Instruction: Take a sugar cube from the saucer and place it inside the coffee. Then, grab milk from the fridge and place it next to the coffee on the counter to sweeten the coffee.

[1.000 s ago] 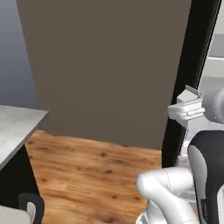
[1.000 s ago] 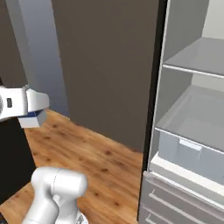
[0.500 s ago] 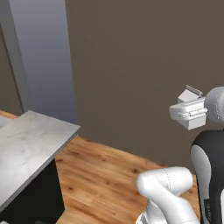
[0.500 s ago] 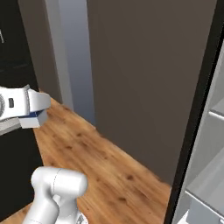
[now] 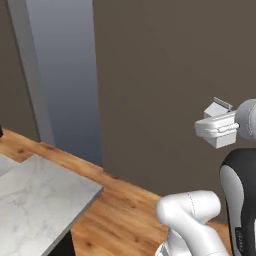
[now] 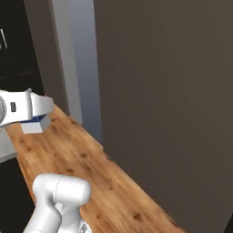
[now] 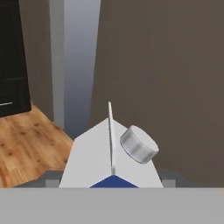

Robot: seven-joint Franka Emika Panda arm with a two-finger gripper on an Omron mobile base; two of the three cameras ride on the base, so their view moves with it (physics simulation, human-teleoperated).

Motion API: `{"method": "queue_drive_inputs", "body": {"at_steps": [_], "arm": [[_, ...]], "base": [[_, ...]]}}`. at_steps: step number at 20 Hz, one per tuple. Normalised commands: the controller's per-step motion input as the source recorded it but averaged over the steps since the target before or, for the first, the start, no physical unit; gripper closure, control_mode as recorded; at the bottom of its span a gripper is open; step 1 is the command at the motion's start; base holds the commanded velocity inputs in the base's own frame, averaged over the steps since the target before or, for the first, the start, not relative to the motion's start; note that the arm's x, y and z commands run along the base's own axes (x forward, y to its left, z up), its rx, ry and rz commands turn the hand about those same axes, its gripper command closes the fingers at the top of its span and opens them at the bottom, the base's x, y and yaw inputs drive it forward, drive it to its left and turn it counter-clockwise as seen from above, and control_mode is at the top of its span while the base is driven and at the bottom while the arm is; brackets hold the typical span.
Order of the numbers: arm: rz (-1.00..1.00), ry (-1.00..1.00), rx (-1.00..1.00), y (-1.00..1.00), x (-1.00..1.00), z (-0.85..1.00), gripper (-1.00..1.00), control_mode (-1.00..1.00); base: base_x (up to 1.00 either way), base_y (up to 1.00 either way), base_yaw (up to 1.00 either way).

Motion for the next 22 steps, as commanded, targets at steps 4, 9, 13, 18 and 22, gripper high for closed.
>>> {"method": "queue_drive_inputs", "body": {"at_steps": [4,9,13,18,22], "arm": [[0.0,0.0,0.0,0.0,0.0,0.0,1.0,1.0],[0.0,0.0,0.0,0.0,0.0,0.0,1.0,1.0],[0.0,0.0,0.0,0.0,0.0,0.0,1.0,1.0],[0.0,0.0,0.0,0.0,0.0,0.0,1.0,1.0],[0.0,0.0,0.0,0.0,0.0,0.0,1.0,1.0]], "base": [[0.99,0.06,0.25],[0.92,0.1,0.29],[0.96,0.13,0.38],[1.0,0.02,0.43],[1.0,0.0,0.44]]}}
